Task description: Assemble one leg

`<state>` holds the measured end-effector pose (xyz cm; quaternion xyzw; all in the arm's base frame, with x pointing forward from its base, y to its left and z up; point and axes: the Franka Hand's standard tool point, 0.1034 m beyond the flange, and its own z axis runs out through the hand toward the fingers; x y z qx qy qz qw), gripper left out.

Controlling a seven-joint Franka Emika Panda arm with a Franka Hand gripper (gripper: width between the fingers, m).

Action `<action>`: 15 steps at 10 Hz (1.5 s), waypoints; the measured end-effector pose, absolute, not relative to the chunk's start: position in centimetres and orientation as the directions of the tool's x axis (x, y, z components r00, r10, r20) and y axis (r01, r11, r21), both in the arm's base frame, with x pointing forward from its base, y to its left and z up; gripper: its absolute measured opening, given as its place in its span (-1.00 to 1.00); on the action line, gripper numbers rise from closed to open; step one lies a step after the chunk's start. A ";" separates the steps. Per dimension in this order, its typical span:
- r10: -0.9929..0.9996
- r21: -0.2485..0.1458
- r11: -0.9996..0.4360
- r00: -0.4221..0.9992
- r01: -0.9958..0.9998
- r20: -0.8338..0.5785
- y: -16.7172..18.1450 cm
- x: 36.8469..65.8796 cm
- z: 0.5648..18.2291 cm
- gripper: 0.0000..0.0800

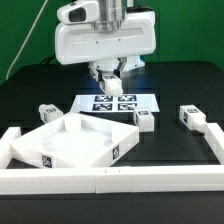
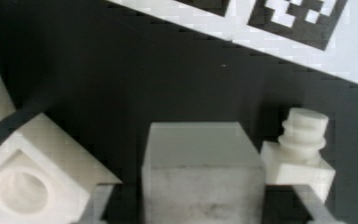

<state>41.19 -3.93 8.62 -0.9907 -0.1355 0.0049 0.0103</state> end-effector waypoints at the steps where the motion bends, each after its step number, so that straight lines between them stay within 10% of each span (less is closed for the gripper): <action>1: 0.279 -0.026 -0.960 0.960 0.279 0.000 -4.4 41.0 8.1 -0.29; 6: 0.226 -0.039 -0.974 0.973 0.224 -0.050 -9.3 36.3 1.6 -0.29; 10: 0.227 -0.040 -0.974 0.973 0.225 -0.050 -9.2 36.4 1.6 -0.27; 13: 0.189 -0.060 -0.981 0.980 0.186 -0.059 -7.7 37.2 4.3 0.55; 15: 0.075 -0.066 -0.995 0.994 0.070 -0.080 -4.5 39.2 5.8 0.62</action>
Offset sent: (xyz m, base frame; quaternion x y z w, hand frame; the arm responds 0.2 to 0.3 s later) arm -0.0416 -0.0472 -0.0570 0.0199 0.0129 0.0250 0.9994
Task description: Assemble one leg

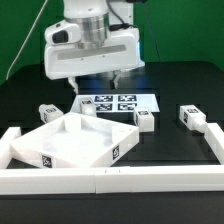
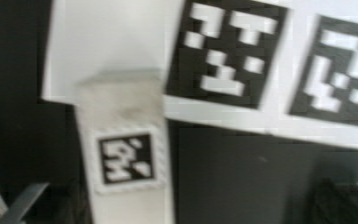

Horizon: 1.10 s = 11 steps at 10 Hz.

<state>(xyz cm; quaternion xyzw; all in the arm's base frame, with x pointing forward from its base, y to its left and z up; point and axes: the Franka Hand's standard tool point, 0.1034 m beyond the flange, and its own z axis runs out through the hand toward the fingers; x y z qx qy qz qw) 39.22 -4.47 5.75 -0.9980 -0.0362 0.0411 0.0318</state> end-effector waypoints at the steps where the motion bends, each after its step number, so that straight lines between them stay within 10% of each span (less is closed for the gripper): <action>1: 0.043 -0.061 -0.997 0.997 0.039 -0.064 -1.9 41.1 6.0 0.62; 11: 0.050 -0.027 -0.998 0.998 0.051 0.035 3.4 43.5 1.0 0.62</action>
Offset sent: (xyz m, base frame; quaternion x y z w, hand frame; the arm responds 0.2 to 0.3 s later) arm 0.0049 0.0425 -0.0374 -0.0248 0.0641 0.0590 0.9959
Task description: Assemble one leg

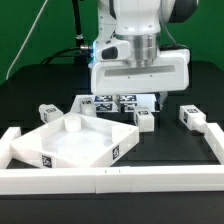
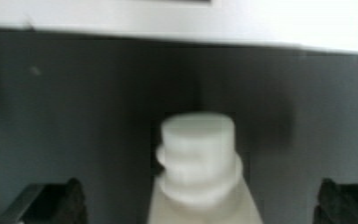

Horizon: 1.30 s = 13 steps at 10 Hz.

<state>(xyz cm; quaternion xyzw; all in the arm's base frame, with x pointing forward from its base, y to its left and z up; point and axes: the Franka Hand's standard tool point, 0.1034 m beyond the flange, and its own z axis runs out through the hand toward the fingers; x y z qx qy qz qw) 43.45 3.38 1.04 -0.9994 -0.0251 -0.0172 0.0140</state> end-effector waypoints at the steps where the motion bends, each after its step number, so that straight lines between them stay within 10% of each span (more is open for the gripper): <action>1: 0.054 -0.026 -0.998 0.997 0.055 0.047 3.5 43.9 0.8 0.62; 3: 0.054 -0.026 -0.998 0.998 0.055 0.044 3.5 43.7 0.8 0.55; 6: 0.050 -0.025 -0.998 0.998 0.051 0.044 3.4 43.4 0.8 -0.29; 9: 0.022 -0.009 -1.000 0.999 0.022 0.027 2.6 37.4 0.7 -0.29; 13: 0.033 0.000 -0.999 0.998 0.033 0.047 1.5 36.6 0.7 -0.29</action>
Offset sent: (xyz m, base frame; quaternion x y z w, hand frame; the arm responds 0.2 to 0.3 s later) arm 0.0000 0.0000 0.0000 0.0000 0.0000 0.0000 1.0000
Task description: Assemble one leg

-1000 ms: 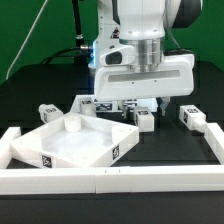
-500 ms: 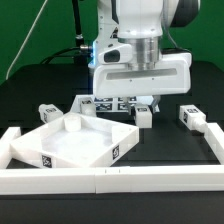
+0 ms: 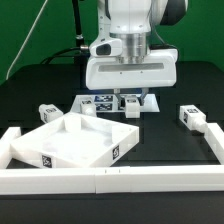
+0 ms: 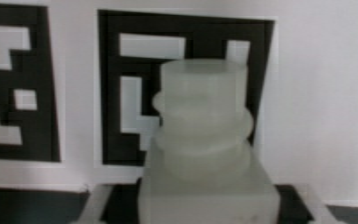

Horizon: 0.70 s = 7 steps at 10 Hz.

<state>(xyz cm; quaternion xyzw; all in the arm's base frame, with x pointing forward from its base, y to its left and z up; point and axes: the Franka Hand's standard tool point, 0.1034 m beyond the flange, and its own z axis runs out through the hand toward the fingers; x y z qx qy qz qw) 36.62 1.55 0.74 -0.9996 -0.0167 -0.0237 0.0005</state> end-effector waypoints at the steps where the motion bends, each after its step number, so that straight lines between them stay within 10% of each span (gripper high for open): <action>1: 0.033 0.000 -0.999 0.998 0.033 0.048 1.5 36.6 0.7 -0.29; 4: 0.031 -0.007 -1.000 0.999 0.031 0.027 1.7 36.8 0.9 -0.21; 5: 0.024 -0.029 -0.999 0.999 0.023 -0.031 2.3 37.6 2.2 0.25; 7: 0.006 -0.042 -0.999 1.000 0.006 -0.011 4.3 39.3 4.5 0.54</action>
Offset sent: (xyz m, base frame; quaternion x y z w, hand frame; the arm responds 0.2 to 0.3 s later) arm 0.0000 0.0000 0.0000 0.0000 0.0000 0.0000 1.0000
